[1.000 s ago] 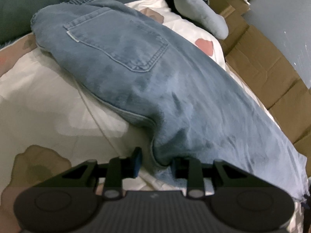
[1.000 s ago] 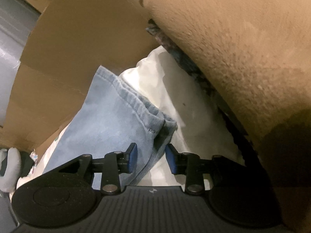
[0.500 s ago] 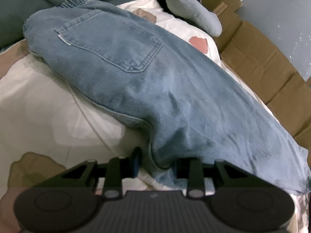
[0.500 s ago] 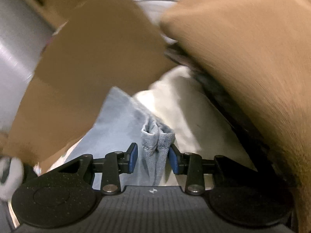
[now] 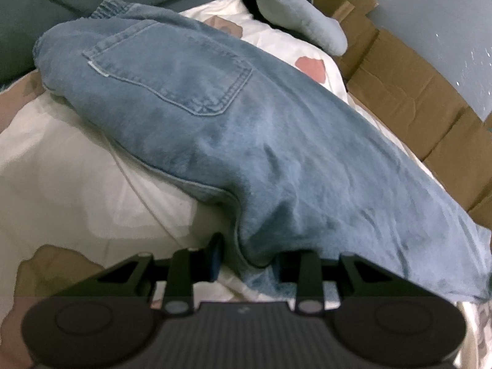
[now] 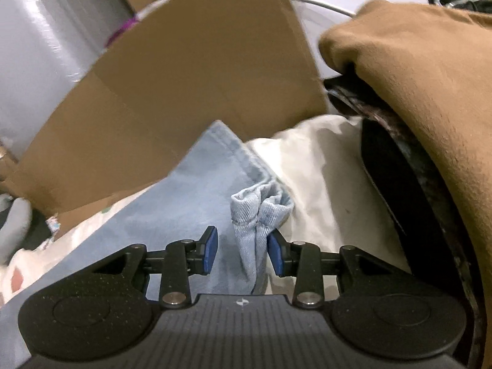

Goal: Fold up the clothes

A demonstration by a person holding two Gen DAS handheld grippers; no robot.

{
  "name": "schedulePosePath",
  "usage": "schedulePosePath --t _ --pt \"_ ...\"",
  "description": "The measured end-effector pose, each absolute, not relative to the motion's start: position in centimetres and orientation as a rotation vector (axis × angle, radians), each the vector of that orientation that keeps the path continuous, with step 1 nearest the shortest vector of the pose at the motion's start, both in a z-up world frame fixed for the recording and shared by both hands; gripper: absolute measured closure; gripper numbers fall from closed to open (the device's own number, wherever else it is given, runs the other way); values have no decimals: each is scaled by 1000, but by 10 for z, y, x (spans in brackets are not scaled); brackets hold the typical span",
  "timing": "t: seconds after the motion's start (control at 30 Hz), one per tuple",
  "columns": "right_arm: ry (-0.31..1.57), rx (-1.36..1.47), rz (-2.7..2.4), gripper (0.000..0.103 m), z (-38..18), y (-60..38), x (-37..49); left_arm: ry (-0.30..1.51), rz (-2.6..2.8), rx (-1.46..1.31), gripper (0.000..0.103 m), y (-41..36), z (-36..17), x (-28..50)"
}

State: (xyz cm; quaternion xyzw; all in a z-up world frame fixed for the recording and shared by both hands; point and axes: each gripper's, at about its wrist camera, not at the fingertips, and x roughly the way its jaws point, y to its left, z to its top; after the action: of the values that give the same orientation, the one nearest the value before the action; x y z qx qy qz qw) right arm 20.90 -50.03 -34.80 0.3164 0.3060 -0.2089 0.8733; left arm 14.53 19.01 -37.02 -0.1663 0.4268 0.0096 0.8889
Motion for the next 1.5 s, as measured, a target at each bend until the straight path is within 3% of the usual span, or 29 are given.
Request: schedulePosePath --t 0.13,0.17,0.2,0.37,1.0,1.5 --pt "676 691 -477 66 -364 -510 217 877 13 -316 69 187 -370 143" --pt "678 709 -486 71 -366 -513 217 874 13 -312 69 186 -370 143" --pt "675 729 -494 87 -367 -516 216 872 15 -308 70 185 -370 143" --pt "664 767 -508 96 -355 -517 215 860 15 -275 84 182 -367 141" --pt "640 874 -494 98 -291 -516 179 912 21 -250 90 197 -295 142" --pt "675 923 -490 97 -259 -503 91 965 -7 -235 90 214 -255 105"
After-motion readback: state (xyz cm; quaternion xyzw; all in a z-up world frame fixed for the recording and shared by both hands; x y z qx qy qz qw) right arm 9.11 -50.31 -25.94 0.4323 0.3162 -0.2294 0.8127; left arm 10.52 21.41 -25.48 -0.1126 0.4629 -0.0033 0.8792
